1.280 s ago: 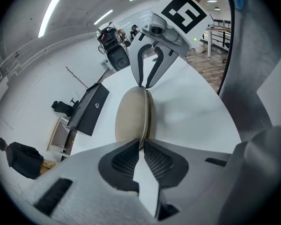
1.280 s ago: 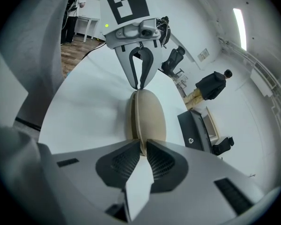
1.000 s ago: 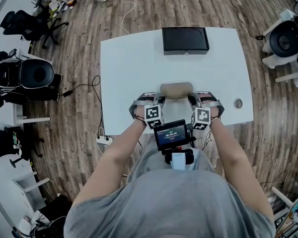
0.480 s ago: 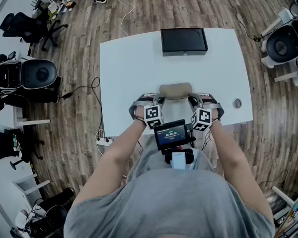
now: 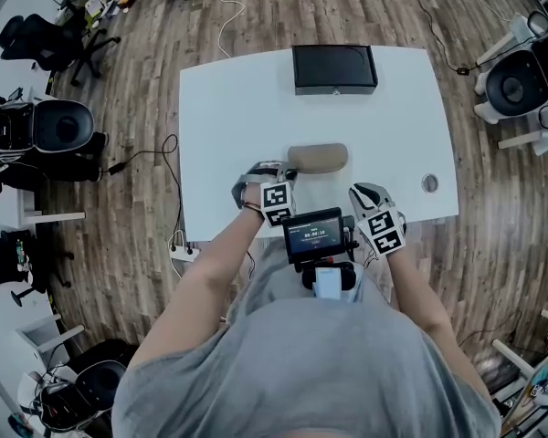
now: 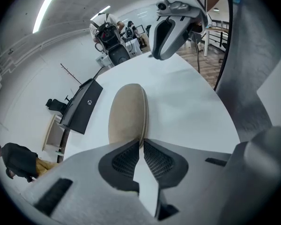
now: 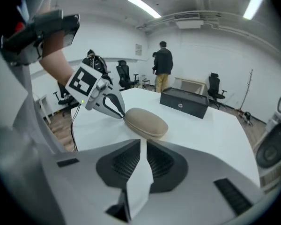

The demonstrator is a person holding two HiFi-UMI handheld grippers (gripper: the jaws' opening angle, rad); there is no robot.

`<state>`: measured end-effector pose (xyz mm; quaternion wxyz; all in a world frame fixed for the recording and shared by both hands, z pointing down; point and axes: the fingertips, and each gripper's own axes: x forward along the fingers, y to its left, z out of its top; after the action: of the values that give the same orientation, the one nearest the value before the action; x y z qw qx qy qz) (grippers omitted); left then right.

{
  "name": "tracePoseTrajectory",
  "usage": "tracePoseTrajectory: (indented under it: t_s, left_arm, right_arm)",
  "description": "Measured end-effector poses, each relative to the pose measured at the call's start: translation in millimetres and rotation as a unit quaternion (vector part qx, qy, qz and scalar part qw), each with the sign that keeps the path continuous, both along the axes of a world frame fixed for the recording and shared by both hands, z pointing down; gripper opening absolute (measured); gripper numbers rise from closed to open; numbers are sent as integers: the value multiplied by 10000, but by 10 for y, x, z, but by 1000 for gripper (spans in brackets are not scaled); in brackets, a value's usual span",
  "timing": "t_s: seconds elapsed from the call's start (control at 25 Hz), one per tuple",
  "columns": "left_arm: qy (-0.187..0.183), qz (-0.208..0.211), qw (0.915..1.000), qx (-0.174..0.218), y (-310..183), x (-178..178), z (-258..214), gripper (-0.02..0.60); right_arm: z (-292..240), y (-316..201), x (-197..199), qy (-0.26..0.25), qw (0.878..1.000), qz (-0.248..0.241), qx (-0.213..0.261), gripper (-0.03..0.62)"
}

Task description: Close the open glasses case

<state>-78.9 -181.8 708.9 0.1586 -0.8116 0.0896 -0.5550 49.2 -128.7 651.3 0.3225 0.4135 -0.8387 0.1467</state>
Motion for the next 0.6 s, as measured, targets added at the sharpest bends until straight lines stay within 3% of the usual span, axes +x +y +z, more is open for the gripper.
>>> tracePoseTrajectory:
  t_s: [0.24, 0.36, 0.6]
  left_arm:
    - [-18, -5, 10000, 36, 10, -55, 21, 44]
    - [-22, 9, 10000, 50, 21, -65, 13, 44]
    - [-36, 20, 10000, 84, 9, -28, -9, 44]
  right_arm:
    - [-123, 376, 126, -1017, 9892, 992, -350, 52]
    - [-181, 539, 117, -1272, 9846, 1085, -518, 52]
    - [-228, 601, 179, -1282, 9839, 1108, -570, 46]
